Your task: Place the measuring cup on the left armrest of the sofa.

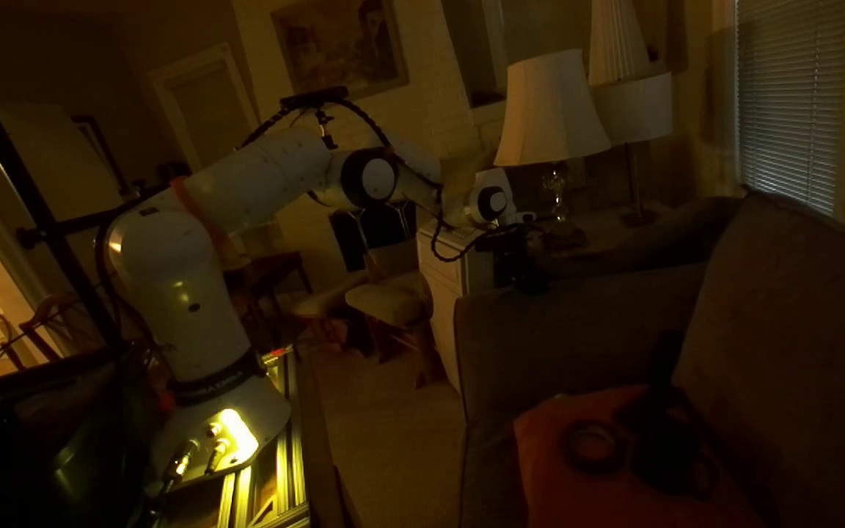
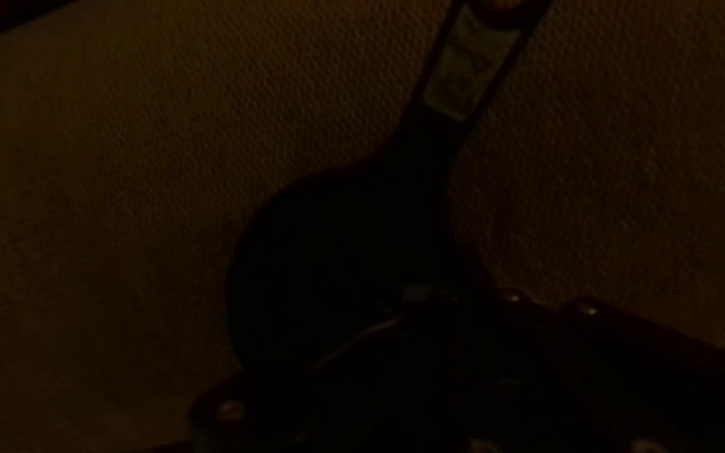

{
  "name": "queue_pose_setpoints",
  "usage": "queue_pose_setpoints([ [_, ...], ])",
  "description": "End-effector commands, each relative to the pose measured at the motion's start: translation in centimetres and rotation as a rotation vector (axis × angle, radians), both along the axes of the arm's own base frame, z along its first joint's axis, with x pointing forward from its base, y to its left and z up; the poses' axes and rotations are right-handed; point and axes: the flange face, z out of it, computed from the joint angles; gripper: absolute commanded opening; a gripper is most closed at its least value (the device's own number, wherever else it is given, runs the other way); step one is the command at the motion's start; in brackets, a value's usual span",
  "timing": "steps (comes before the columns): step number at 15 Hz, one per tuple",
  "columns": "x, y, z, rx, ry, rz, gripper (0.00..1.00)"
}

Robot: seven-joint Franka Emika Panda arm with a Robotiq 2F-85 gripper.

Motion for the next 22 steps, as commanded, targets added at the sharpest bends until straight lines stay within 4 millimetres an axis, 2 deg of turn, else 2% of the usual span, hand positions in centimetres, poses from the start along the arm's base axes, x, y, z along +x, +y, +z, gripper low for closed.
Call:
queue_pose_setpoints([
  [1,-0.4,0.1,-0.5,-0.031,0.028,0.003,0.28],
  [2,-0.4,0.1,-0.4,-0.033,0.029,0.003,0.29],
  [9,-0.6,0.0,-0.3,-0.048,0.045,0.003,0.81],
  [11,-0.3,0.0,0.4,-0.049,0.035,0.001,0.96],
  [12,-0.1,0.1,1.2,-0.048,0.025,0.002,1.0],
  [14,0.5,0.4,3.4,-0.033,0.001,-0.002,1.0],
  [18,1.9,0.7,9.0,-0.032,-0.073,-0.01,1.0],
  [20,2.6,-1.2,10.5,-0.102,-0.105,-0.055,1.0],
  [22,3.4,-3.8,10.7,-0.116,-0.159,-0.167,1.0],
])
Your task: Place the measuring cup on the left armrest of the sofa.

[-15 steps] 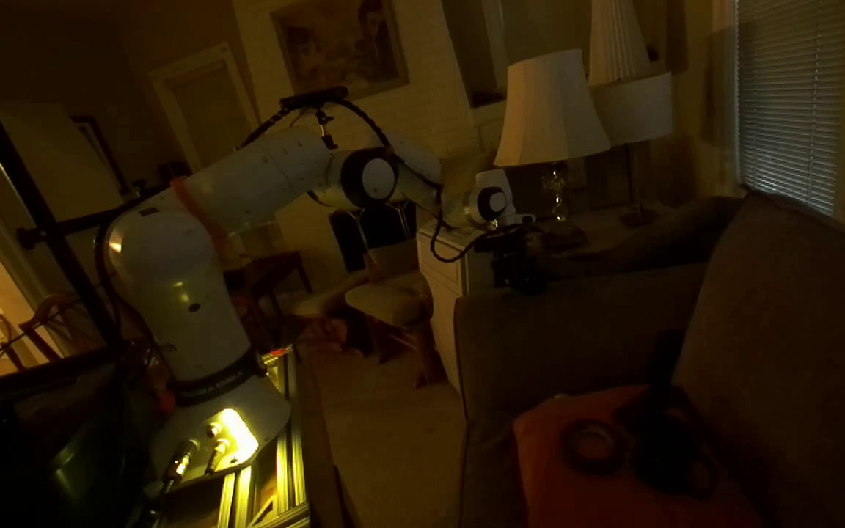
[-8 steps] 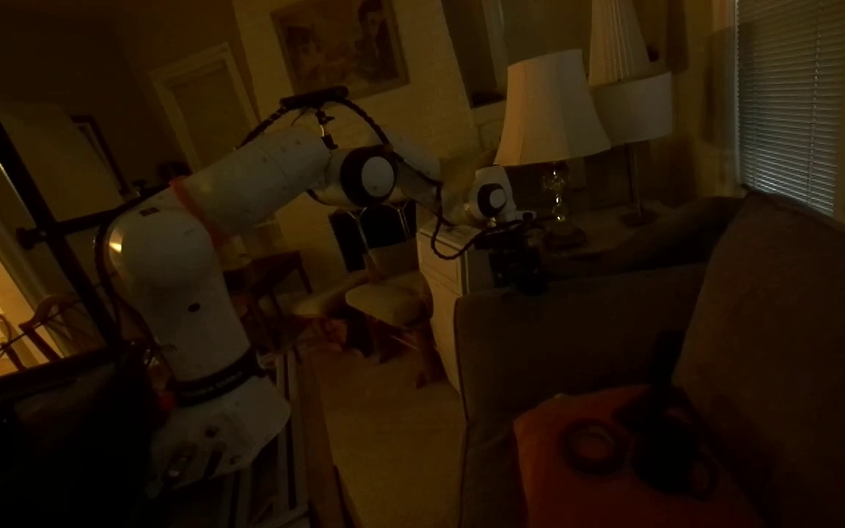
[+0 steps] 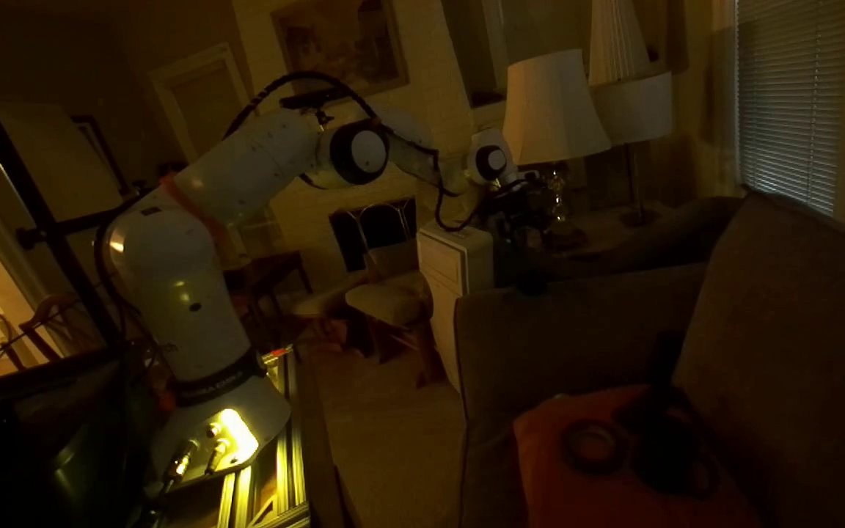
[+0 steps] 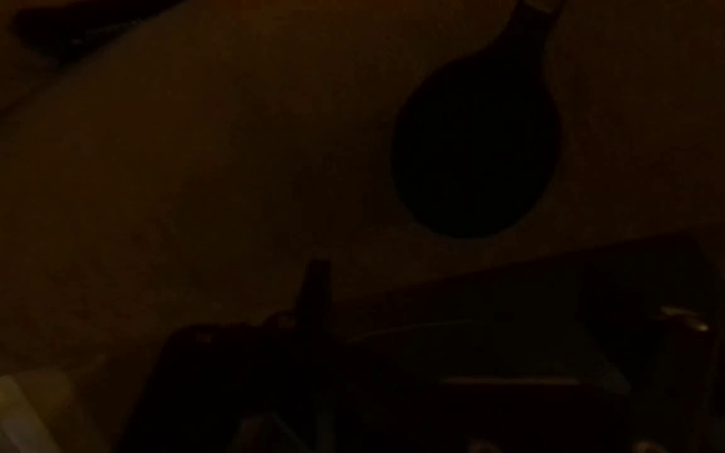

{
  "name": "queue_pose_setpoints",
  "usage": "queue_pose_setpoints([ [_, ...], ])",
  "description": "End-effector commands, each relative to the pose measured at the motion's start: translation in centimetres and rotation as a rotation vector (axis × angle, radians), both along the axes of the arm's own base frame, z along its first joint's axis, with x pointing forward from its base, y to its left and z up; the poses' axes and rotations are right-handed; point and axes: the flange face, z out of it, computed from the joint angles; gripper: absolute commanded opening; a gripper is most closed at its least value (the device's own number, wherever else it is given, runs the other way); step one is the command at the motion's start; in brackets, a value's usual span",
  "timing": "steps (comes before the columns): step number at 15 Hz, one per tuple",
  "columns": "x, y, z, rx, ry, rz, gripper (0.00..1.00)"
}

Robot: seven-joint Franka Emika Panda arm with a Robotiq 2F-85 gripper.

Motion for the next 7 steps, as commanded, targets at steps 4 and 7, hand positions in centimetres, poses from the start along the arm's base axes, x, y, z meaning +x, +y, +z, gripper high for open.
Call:
queue_pose_setpoints([
  [4,0.5,-7.3,-1.2,0.016,-0.103,-0.35,1.0],
  [7,1.5,-6.8,-1.0,-0.017,-0.097,-0.27,1.0],
])
